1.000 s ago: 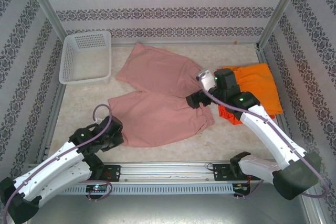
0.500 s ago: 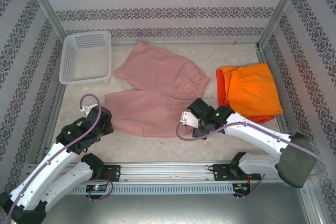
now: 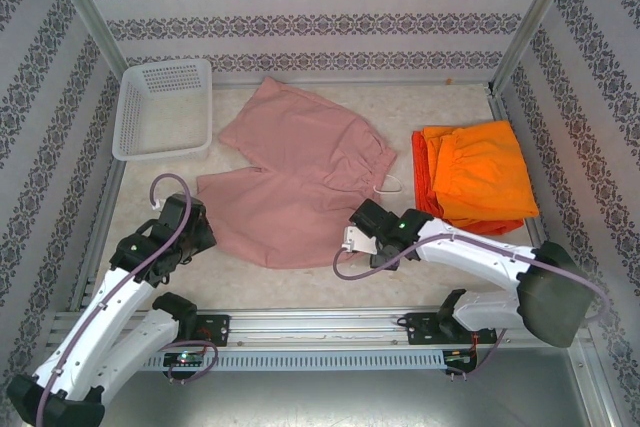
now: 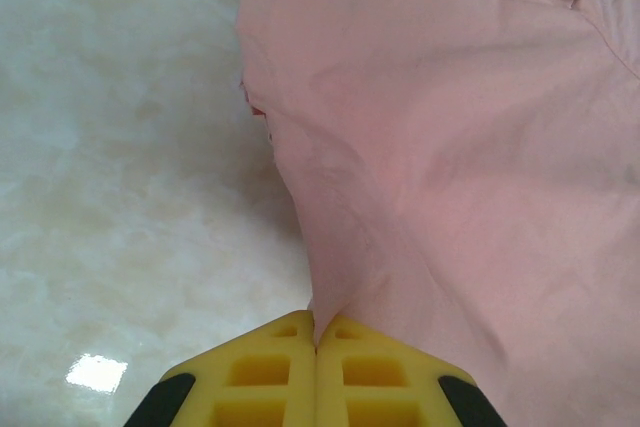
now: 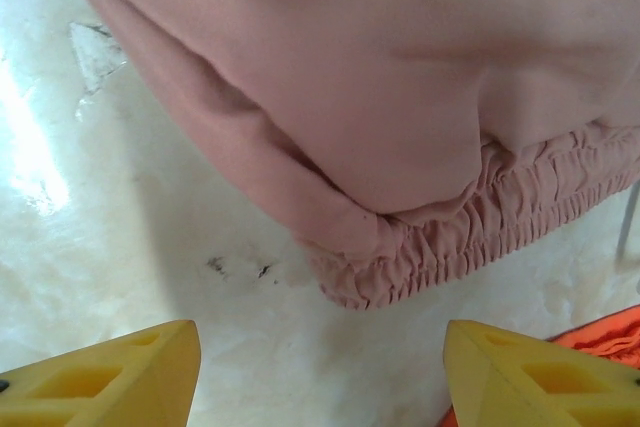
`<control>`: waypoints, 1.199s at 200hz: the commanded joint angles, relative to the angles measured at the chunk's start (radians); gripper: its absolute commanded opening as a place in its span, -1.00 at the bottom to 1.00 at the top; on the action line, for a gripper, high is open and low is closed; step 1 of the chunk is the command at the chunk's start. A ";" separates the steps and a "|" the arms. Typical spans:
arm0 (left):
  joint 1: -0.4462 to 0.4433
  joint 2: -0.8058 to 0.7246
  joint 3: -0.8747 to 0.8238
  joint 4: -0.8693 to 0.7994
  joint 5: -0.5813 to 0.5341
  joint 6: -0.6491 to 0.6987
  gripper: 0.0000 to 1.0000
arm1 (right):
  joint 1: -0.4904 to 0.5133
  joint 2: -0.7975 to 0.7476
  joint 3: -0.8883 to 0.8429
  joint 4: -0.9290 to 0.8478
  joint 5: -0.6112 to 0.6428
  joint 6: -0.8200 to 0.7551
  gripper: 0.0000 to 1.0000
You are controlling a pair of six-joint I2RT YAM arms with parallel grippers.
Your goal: Fold and stack the shorts
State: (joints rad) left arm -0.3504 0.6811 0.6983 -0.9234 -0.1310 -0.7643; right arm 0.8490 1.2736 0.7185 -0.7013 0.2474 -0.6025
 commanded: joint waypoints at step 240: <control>0.060 -0.003 0.422 -0.097 -0.101 0.146 -1.00 | 0.011 -0.216 0.198 -0.234 -0.203 0.059 -1.00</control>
State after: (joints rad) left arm -0.3046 0.6643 1.0142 -0.9451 -0.1677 -0.6804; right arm 0.8490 1.1034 0.8551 -0.7780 0.1570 -0.5781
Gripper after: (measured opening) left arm 0.051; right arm 0.052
